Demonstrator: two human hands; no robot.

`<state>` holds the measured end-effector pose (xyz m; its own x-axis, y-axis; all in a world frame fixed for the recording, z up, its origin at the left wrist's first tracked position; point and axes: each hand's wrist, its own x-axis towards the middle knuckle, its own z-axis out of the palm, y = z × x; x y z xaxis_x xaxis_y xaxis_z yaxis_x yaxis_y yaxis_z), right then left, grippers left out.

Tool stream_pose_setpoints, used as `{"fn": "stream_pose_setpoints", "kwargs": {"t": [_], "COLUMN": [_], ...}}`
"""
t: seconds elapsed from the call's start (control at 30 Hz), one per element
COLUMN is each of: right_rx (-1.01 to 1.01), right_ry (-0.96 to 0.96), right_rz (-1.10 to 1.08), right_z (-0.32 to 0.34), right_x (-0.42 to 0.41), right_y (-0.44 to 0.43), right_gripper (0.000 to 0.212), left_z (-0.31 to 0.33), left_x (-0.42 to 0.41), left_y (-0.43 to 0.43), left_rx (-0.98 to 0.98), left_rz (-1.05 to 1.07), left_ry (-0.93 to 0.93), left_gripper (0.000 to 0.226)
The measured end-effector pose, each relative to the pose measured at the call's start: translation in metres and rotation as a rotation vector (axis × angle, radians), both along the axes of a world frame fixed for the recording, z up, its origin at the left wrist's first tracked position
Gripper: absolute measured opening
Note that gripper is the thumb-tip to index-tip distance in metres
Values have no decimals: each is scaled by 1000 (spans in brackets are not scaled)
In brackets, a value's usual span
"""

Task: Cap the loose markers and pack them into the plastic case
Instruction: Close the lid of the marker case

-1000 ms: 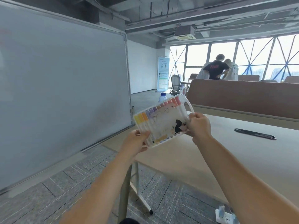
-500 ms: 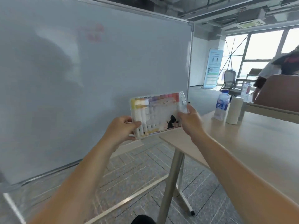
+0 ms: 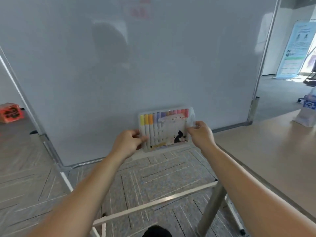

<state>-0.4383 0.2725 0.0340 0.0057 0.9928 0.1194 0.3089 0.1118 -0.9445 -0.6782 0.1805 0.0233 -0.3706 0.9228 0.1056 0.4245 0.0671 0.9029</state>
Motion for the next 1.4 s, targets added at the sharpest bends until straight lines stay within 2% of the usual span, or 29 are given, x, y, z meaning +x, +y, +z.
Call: {"fn": "stream_pose_setpoints", "kwargs": {"t": [0.27, 0.4, 0.67, 0.83, 1.4], "right_rx": [-60, -73, -73, -72, -90], "right_ry": [-19, -29, -23, -17, -57], "right_rz": [49, 57, 46, 54, 71], "right_z": [-31, -39, -46, -48, -49], "right_x": [-17, -22, -29, -32, -31], "right_y": [24, 29, 34, 34, 25], "right_gripper": [42, 49, 37, 47, 54], "left_z": [-23, -36, -49, -53, -57], "left_x": [-2, -9, -13, -14, -16], "left_y": [13, 18, 21, 19, 17], "left_rx": [-4, -27, 33, 38, 11], "left_rz": [140, 114, 112, 115, 114], "left_ry": [144, 108, 37, 44, 74], "left_gripper": [20, 17, 11, 9, 16]}}
